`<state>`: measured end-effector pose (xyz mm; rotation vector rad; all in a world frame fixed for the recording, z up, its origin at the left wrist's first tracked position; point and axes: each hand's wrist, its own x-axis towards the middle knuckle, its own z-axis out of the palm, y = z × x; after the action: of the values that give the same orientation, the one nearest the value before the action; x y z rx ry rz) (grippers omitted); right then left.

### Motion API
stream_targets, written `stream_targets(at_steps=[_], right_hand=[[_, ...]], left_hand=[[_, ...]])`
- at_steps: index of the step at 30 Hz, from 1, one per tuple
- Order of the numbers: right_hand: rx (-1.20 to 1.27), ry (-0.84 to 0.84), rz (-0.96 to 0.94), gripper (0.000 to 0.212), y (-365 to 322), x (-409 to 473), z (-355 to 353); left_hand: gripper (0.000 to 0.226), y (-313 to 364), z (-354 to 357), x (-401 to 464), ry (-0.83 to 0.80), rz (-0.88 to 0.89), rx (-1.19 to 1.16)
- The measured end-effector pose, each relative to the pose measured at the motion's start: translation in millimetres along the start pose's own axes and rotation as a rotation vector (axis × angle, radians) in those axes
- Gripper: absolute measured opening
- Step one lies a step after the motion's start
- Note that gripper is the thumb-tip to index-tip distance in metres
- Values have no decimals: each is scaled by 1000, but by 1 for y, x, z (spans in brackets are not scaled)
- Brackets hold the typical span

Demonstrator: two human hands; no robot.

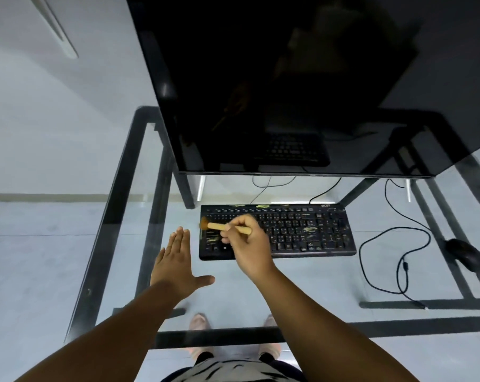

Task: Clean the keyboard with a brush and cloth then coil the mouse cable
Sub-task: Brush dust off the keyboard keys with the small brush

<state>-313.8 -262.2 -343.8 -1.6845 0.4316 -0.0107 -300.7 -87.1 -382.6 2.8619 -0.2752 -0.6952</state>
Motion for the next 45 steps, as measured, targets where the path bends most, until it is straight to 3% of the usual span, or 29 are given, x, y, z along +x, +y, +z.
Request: stream_targets(at_steps=[3,6,8,10,12,14,17,19,21,23,25,27,30,32,34,36,38,40,42,45], right_hand=[[-369,110,-112,6,8,0,5],[-354,306,-216,8,6,-4,4],[-258,181,-211,6,3,-7,8],[-312,42,-179,4,5,-10,11],[-464,136,-201,6,11,-11,11],[-462,297,-226,8,13,-12,8],[-303,151,-216,9,15,-15,4],[-379,77,-198,7,18,-18,-1],[-481,208,-215,9,21,-18,-6],[-419,311,-242,9,19,-20,-9],[-293,190,-224,10,15,-21,-9],[-323,45,-182,8,15,-24,-9],[-486,229,-204,8,18,-24,-13],[-411,319,-225,8,16,-24,-17],[-320,212,-202,9,14,-23,-20],[-402,141,-176,8,17,-23,-24],[-520,276,-165,8,19,-23,-29],[-447,379,-171,8,18,-25,-34],[-326,269,-168,8,18,-26,-37],[-407,180,-150,8,25,-29,-45]], left_hand=[[127,-9,-1,1,-21,24,-3],[126,-11,0,2,-7,40,-1],[125,-12,1,2,-1,50,7],[124,-13,1,2,0,57,14],[125,-14,1,2,6,61,9],[125,-15,2,2,9,61,6],[126,-16,3,2,16,64,12],[126,-16,4,2,21,65,5],[126,-16,4,3,22,64,9],[125,-15,5,2,20,64,15],[125,-14,5,2,28,69,12],[124,-14,5,1,43,66,6],[124,-13,6,1,58,56,-9],[124,-11,7,1,64,59,-6],[124,-10,7,1,71,64,-6],[123,-6,7,1,80,66,-3],[123,-3,7,2,92,71,-8],[121,2,6,2,99,90,-5],[120,7,5,3,110,116,-13],[119,16,6,4,130,146,-29]])
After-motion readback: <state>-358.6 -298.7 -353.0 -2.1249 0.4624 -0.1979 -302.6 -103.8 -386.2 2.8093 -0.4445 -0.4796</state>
